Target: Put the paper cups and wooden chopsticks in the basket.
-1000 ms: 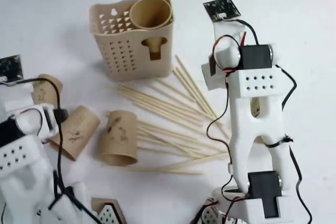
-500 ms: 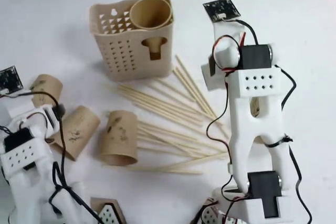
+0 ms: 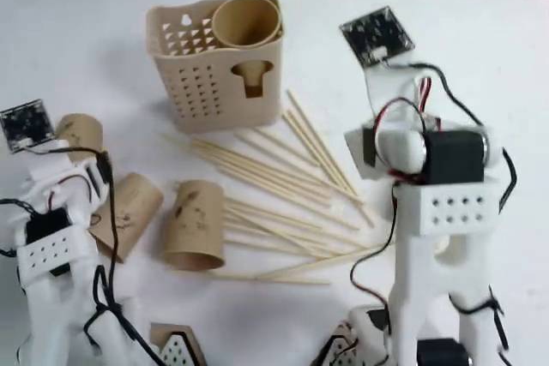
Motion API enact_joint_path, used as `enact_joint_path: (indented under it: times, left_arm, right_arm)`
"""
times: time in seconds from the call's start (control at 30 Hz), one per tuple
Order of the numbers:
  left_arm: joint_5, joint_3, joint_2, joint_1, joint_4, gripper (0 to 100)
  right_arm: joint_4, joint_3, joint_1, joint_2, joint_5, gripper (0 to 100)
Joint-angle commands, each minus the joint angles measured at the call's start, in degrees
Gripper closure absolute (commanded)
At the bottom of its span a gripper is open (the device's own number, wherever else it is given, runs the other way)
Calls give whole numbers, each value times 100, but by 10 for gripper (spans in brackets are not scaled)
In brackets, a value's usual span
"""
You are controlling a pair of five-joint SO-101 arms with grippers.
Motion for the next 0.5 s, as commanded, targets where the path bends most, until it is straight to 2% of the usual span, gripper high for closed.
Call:
enact_joint_path:
  times: [0.0, 0.3, 0.47]
  left_arm:
    - [62, -18, 13, 110, -158, 772]
    - [35, 501, 13, 163, -1055, 801]
    - [26, 519, 13, 171, -1116, 810]
  right_arm:
    - [48, 281, 259, -497, 237, 772]
    - [48, 774, 857, -1103, 615, 770]
    - [48, 1002, 866, -1332, 651, 771]
